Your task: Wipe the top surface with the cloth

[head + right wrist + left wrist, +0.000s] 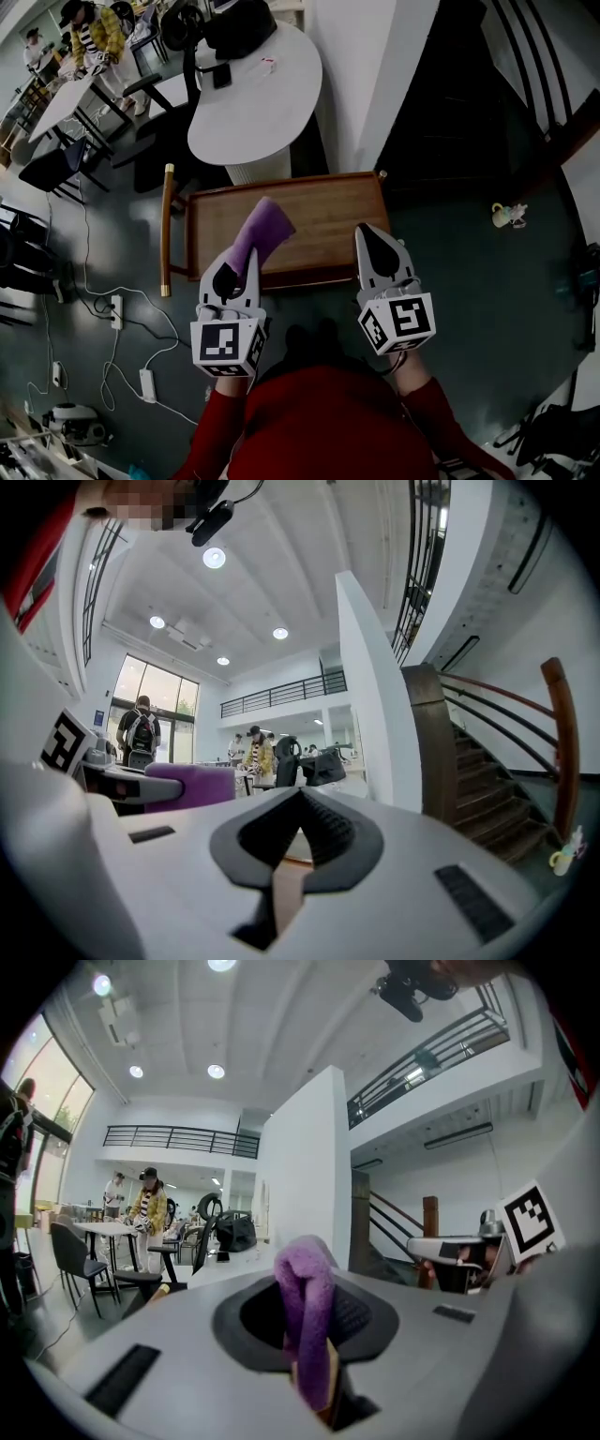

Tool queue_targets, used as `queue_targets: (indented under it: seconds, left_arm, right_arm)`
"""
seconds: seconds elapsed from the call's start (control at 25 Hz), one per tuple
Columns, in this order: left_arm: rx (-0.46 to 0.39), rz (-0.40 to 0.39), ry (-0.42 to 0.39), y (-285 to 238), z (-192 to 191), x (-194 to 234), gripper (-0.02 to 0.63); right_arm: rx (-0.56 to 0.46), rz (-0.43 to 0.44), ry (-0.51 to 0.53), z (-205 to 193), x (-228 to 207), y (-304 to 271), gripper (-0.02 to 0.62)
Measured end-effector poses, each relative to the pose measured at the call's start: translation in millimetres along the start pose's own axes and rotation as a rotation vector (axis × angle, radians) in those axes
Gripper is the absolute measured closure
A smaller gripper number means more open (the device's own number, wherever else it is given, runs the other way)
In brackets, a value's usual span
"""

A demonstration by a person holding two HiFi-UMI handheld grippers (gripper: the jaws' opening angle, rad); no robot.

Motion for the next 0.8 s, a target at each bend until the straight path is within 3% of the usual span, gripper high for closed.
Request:
queue_targets:
  seconds: [0.8]
  left_arm:
    - [0.055,0.020,0.060,-4.7,-10.8,-4.6,0.540]
  right_arm:
    - [0.004,0.034,0.022,8.9,-2.3,1.7,0.583]
Point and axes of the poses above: the fingertips, and each gripper's own axes: y backward along the fingers, x to its left, z out of its top, the point moved 3 cm from there along y, backward along the fingers, and after that the axes turned 14 degrees about z, right-handed, at the moved point
